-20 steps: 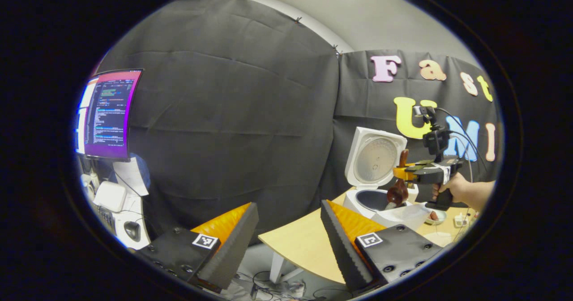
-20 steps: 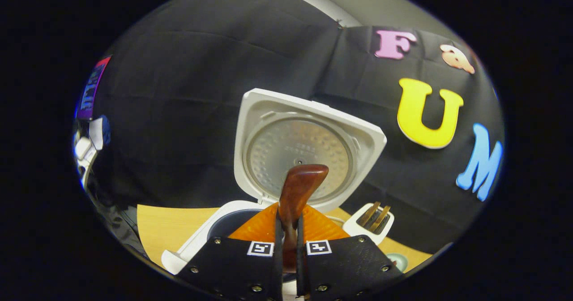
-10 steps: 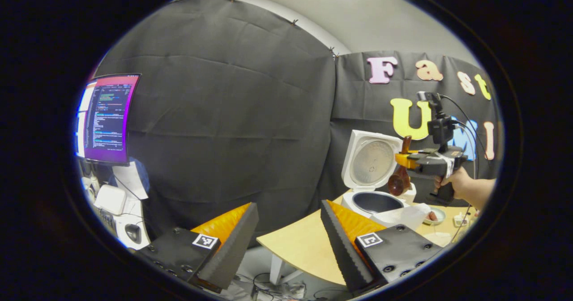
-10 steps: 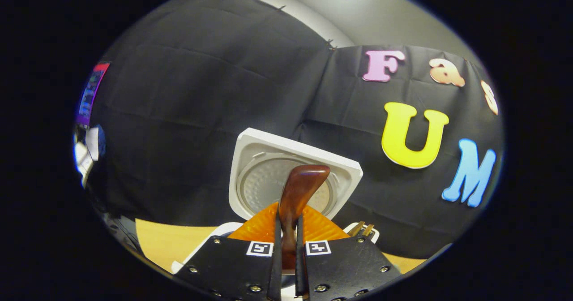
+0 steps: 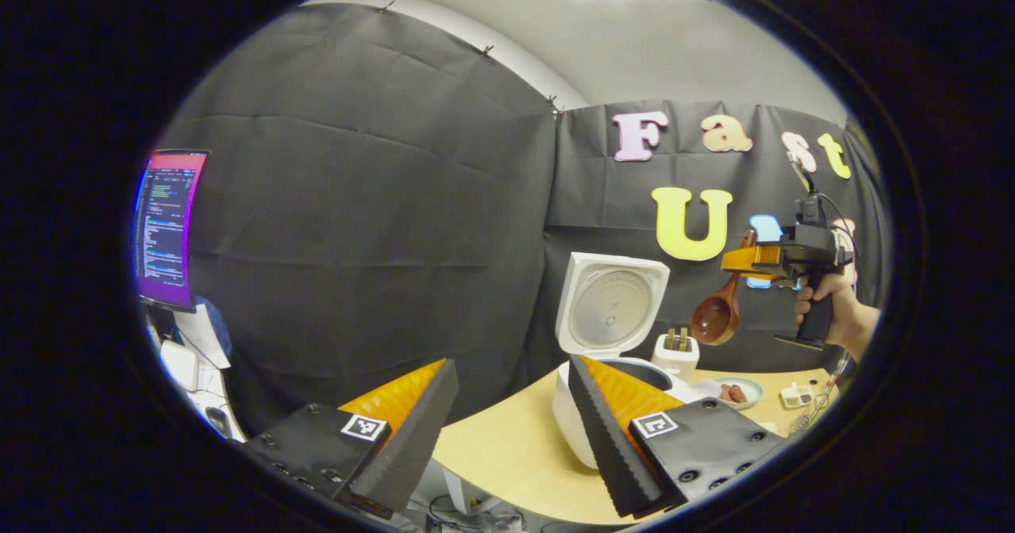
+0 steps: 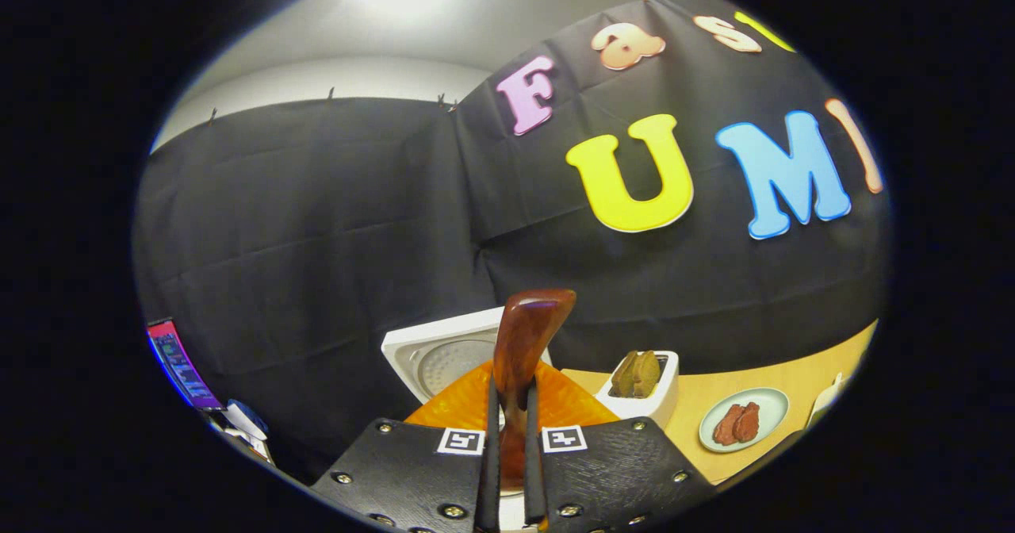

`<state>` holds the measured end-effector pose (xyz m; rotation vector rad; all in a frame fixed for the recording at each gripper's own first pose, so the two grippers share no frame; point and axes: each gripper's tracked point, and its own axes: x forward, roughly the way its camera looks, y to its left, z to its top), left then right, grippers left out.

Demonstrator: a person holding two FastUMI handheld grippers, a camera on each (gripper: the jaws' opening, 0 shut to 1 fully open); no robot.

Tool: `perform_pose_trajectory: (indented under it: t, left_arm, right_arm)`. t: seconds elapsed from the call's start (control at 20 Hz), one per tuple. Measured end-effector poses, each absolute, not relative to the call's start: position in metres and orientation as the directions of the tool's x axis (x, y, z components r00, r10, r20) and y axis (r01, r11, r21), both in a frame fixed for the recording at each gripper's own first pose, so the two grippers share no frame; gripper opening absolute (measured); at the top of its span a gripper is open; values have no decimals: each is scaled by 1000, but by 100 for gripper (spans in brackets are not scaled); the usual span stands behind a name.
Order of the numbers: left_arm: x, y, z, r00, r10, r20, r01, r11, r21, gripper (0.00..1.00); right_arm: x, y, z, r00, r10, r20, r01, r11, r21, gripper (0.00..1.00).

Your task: Close the left gripper, press the button to open the rice cooker; take a wooden spoon from the chopstick holder with the right hand, scoop a spoonful of rice and pour it into the rice cooker, then put the wooden spoon back into the chopstick holder.

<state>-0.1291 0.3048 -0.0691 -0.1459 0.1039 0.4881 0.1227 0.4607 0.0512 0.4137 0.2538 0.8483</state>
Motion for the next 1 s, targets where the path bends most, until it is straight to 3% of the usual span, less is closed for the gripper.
perform_pose_trajectory:
  t: [0.5, 1.0]
  left_arm:
    - [-89, 242, -44, 923, 370, -103, -381, 917, -120, 98]
    - [-58, 185, -25, 952, 290, -96, -299, 949, -102, 96]
  right_arm:
    - [156, 290, 28, 802, 588, -105, -489, 746, 452, 12]
    - [179, 140, -41, 900, 373, -227, -262, 877, 402, 12]
